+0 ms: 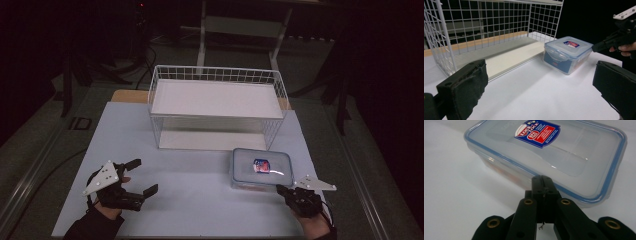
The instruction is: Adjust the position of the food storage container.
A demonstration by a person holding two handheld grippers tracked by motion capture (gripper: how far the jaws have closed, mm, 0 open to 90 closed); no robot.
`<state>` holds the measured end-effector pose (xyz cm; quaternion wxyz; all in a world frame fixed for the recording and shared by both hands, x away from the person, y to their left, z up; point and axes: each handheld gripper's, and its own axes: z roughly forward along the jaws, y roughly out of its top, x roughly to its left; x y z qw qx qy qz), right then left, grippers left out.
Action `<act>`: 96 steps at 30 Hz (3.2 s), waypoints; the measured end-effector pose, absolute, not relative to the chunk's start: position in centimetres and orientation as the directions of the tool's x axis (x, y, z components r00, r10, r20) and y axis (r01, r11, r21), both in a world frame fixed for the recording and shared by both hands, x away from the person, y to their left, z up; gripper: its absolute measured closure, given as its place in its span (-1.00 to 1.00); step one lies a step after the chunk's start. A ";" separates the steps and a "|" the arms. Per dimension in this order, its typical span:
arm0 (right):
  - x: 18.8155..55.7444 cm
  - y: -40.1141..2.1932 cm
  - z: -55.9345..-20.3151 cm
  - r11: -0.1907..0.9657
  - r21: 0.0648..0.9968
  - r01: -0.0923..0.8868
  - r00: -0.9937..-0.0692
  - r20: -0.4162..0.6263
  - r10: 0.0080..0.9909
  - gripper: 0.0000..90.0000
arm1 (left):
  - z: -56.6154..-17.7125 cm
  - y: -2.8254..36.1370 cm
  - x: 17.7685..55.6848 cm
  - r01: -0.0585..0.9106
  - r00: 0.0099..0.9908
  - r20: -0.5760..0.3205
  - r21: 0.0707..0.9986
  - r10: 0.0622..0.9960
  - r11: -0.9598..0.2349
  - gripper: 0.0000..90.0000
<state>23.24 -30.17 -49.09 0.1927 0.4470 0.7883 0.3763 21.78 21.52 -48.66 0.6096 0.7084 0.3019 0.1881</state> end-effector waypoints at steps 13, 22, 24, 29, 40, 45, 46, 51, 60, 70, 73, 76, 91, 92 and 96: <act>24.7 -31.8 -47.6 0.278 0.797 0.536 -0.494 0.028 0.869 1.00 | -48.7 21.5 21.8 0.198 0.748 -0.104 0.978 0.655 -0.071 -1.00; 27.7 -34.5 -47.6 0.283 0.791 0.543 -0.438 -0.021 0.899 1.00 | -48.7 21.4 21.8 0.196 0.755 -0.105 0.978 0.648 -0.070 -1.00; 29.1 -35.4 -47.9 0.279 0.788 0.548 -0.413 -0.035 0.910 1.00 | -48.7 21.3 21.8 0.200 0.753 -0.105 0.977 0.649 -0.075 -1.00; 30.6 -36.0 -49.0 0.269 0.771 0.577 -0.401 -0.020 0.916 1.00 | -48.8 21.3 21.8 0.199 0.755 -0.103 0.977 0.648 -0.077 -1.00; 30.9 -35.6 -49.7 0.274 0.759 0.591 -0.408 -0.012 0.913 1.00 | -48.8 21.2 21.8 0.203 0.757 -0.104 0.976 0.645 -0.081 -1.00; 30.8 -35.4 -49.9 0.254 0.760 0.598 -0.414 0.021 0.910 1.00 | -48.8 21.0 21.8 0.201 0.760 -0.096 0.975 0.642 -0.092 -1.00; 30.7 -35.1 -49.9 0.267 0.757 0.596 -0.422 0.013 0.906 1.00 | -48.8 21.0 21.8 0.204 0.760 -0.102 0.975 0.642 -0.087 -1.00; 30.6 -33.7 -50.0 0.289 0.753 0.591 -0.453 0.012 0.892 1.00 | -48.9 20.9 21.8 0.204 0.761 -0.098 0.975 0.641 -0.092 -1.00; 30.6 -31.5 -49.6 0.324 0.753 0.572 -0.501 0.009 0.865 1.00 | -48.9 21.0 21.9 0.209 0.760 -0.104 0.974 0.641 -0.089 -1.00; 30.5 -29.3 -49.6 0.355 0.751 0.557 -0.552 0.016 0.834 1.00 | -48.9 21.0 21.8 0.208 0.761 -0.103 0.974 0.641 -0.090 -1.00; 30.5 -28.7 -49.5 0.361 0.751 0.553 -0.565 0.020 0.825 1.00 | -48.9 21.0 21.9 0.210 0.761 -0.104 0.973 0.640 -0.091 -1.00; 30.6 -28.0 -49.5 0.369 0.751 0.548 -0.580 0.023 0.814 1.00 | -48.9 21.0 21.8 0.210 0.762 -0.105 0.974 0.639 -0.090 -1.00; 31.0 -24.1 -49.5 0.416 0.753 0.510 -0.642 0.012 0.767 1.00 | -49.0 21.0 21.8 0.215 0.763 -0.107 0.972 0.638 -0.093 -1.00; 31.0 -24.1 -49.5 0.416 0.753 0.510 -0.642 0.012 0.767 1.00 | -49.0 21.0 21.8 0.215 0.763 -0.107 0.972 0.638 -0.093 -1.00; 31.3 -23.2 -49.5 0.423 0.755 0.502 -0.658 0.016 0.753 1.00 | -49.0 20.9 21.8 0.218 0.764 -0.108 0.971 0.636 -0.098 -1.00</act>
